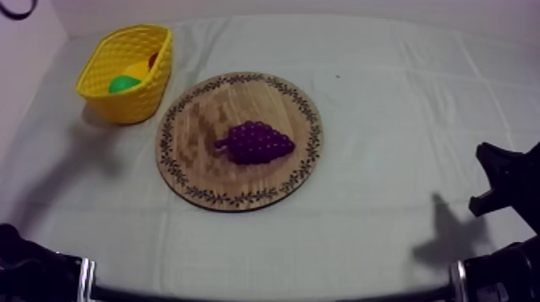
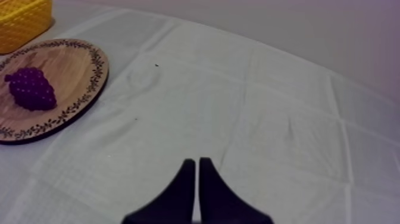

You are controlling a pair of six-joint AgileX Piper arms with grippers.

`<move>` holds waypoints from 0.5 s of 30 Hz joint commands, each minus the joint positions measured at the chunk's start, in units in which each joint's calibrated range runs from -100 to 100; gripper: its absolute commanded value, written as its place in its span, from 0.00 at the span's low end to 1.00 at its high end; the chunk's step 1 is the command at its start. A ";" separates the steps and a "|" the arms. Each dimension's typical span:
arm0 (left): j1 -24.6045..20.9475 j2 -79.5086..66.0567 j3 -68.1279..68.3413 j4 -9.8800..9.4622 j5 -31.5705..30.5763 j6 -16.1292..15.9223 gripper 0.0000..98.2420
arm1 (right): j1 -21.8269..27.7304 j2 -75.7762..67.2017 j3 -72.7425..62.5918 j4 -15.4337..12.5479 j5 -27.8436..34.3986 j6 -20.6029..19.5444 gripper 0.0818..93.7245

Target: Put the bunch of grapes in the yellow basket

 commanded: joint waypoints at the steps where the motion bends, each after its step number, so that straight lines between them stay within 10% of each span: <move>1: 3.88 5.97 -3.22 -1.22 0.82 0.44 0.00 | 0.02 -0.01 -0.03 0.01 -0.03 0.01 0.00; 15: 14.92 20.26 -0.23 -6.24 5.58 0.57 0.01 | 0.02 -0.01 -0.03 0.01 -0.03 0.01 0.00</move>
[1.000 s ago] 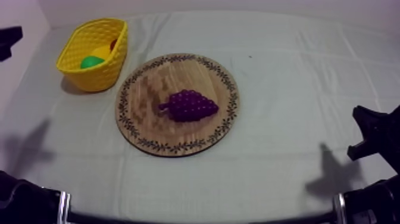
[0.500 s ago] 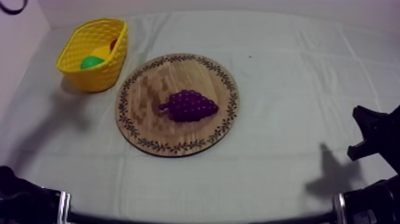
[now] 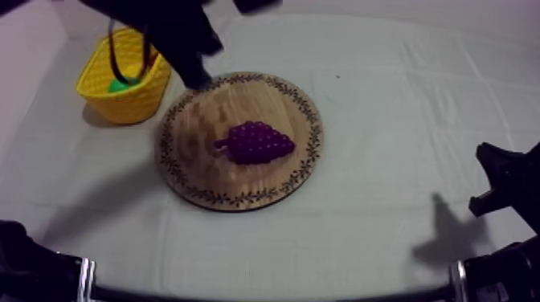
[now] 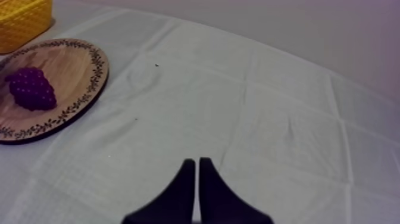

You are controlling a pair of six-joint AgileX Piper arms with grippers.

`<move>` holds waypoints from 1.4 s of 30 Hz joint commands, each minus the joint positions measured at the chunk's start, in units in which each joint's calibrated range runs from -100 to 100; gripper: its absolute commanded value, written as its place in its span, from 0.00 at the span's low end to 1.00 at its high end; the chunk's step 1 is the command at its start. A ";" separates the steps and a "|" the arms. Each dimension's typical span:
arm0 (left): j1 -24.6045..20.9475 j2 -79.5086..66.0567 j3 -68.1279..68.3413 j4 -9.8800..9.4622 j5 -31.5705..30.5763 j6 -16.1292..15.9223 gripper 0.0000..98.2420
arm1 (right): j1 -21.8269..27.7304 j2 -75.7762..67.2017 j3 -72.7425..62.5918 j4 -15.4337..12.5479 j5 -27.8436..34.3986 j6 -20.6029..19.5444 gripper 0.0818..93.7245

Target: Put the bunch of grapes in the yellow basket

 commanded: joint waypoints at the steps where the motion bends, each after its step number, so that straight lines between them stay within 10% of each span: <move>1: 1.04 2.14 1.14 -0.08 0.13 0.59 0.03 | 0.02 -0.01 -0.03 0.01 -0.03 0.01 0.00; 9: 0.78 7.28 2.68 0.82 0.03 4.66 0.72 | 0.02 -0.01 -0.03 0.01 -0.03 0.01 0.00; 13: 0.38 8.86 3.20 1.52 -1.44 4.38 0.91 | 0.02 -0.01 -0.03 0.01 -0.03 0.01 0.00; 42: -0.90 33.59 -0.07 4.69 -18.52 0.60 0.87 | 0.02 -0.01 -0.03 0.01 -0.03 -0.04 0.00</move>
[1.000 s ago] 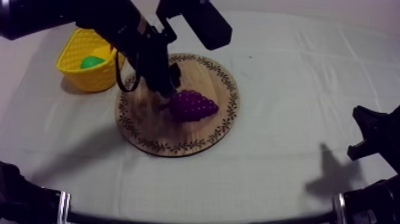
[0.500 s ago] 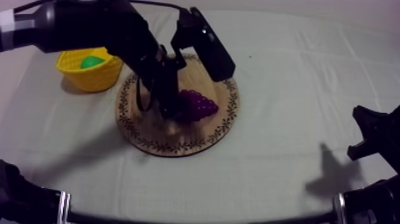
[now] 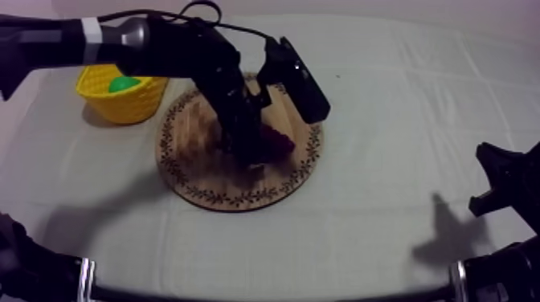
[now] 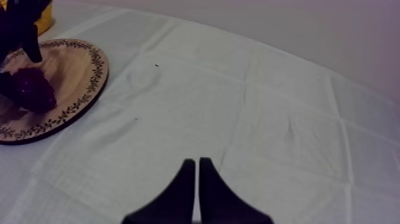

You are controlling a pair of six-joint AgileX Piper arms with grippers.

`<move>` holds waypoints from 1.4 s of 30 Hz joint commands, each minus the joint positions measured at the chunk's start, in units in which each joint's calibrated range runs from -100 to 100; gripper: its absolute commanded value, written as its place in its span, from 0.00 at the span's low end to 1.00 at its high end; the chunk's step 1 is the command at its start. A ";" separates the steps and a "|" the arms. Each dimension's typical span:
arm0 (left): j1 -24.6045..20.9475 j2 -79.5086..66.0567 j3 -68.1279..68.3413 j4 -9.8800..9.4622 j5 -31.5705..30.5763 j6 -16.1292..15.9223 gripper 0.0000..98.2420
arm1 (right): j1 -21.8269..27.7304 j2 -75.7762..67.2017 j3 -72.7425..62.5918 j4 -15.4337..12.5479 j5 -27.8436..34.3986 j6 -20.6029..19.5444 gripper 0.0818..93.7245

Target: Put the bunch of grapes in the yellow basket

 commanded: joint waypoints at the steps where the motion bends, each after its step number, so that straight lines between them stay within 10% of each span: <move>1: -0.19 1.74 -0.62 0.06 -0.18 -0.17 0.85 | 0.02 -0.01 -0.03 0.01 -0.03 -0.01 0.00; 16: -1.35 3.24 -1.67 1.65 -1.64 -2.34 0.30 | 0.02 -0.01 -0.03 0.01 -0.03 -0.01 0.00; 29: -7.63 -20.20 7.34 2.33 11.75 -3.22 0.26 | 0.02 -0.01 -0.03 0.01 -0.03 0.03 0.00; 42: -24.58 -28.59 -11.70 6.08 18.96 -0.61 0.28 | 0.02 -0.01 -0.03 0.01 -0.03 -0.01 0.00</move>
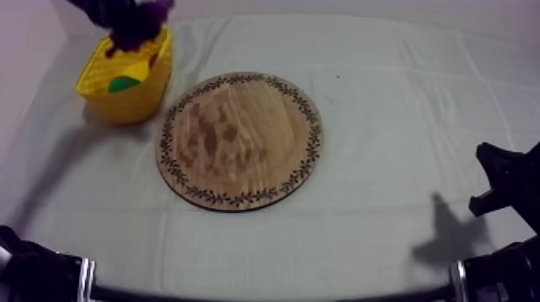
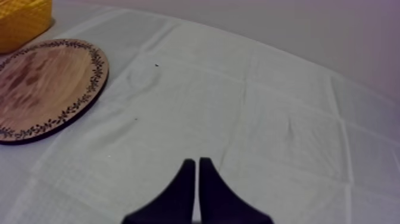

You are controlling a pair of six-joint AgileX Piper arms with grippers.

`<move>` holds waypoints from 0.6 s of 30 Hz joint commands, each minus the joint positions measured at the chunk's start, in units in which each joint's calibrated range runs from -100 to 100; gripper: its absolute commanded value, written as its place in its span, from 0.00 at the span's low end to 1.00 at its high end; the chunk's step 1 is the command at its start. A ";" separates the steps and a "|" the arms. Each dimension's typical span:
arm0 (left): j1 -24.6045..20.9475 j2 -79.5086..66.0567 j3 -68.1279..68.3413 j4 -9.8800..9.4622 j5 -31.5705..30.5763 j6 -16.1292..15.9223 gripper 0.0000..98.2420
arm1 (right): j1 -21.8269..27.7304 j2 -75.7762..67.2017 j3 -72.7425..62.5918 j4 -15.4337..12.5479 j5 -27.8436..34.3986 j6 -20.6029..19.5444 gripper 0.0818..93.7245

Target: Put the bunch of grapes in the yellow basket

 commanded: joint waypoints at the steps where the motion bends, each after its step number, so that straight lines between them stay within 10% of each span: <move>1: -4.82 1.63 -8.08 0.16 -2.63 1.91 0.28 | 0.02 -0.01 -0.03 0.01 -0.03 -0.01 0.00; 18: -12.06 12.90 6.29 0.09 -26.61 3.96 0.30 | 0.02 -0.01 -0.03 0.01 -0.03 0.03 0.00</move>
